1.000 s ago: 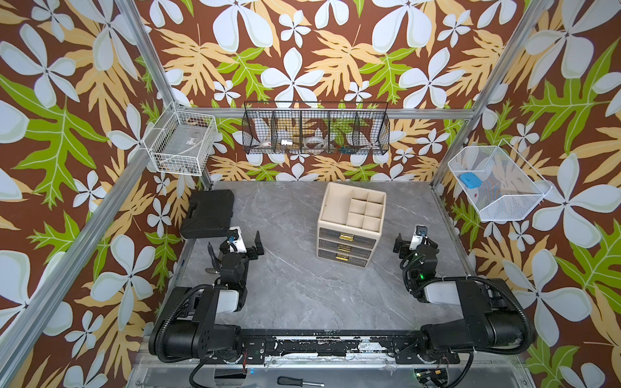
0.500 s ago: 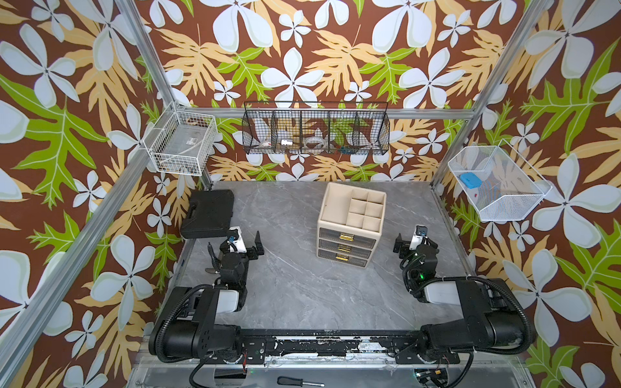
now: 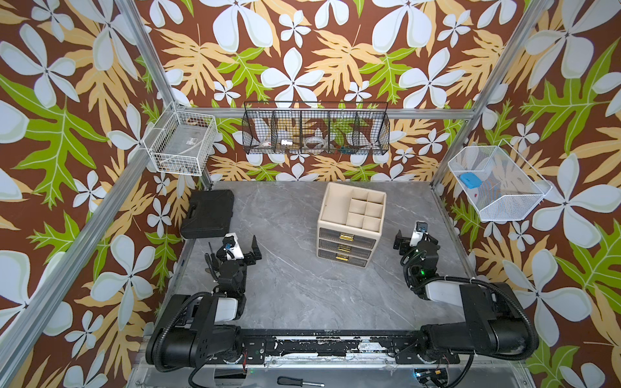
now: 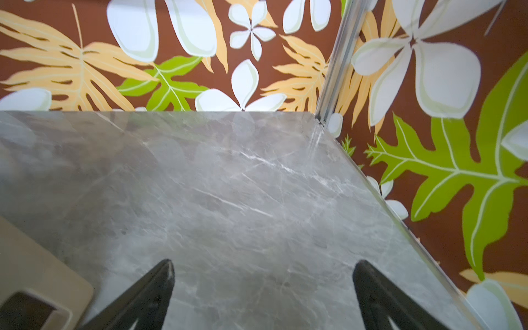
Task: Take the mice out of the drawer
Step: Move the storage box to the center of the board.
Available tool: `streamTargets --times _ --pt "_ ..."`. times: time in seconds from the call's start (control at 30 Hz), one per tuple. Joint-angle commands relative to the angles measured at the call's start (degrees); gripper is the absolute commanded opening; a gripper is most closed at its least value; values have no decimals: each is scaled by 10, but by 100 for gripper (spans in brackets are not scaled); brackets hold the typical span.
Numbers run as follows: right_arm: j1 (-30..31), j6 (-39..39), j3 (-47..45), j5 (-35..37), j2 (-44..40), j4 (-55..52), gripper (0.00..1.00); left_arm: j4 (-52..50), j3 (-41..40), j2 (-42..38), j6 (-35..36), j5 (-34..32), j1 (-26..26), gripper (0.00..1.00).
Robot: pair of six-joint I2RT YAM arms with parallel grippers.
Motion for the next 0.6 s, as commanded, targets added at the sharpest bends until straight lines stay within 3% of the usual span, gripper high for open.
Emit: streamTargets --times 0.0,0.17,0.3,0.5,0.57 --pt "0 14 2 30 -30 -54 100 -47 15 -50 -3 -14 1 100" --pt "-1 55 28 45 -106 -157 100 -153 47 -124 -13 -10 1 100" --pt "-2 148 73 71 -166 -271 100 -244 86 -179 -148 -53 1 100" --pt "-3 237 144 34 -187 -440 99 -392 169 -213 -242 -16 1 100" --pt "-3 255 158 6 -192 -472 99 -389 167 -224 -264 4 1 100"
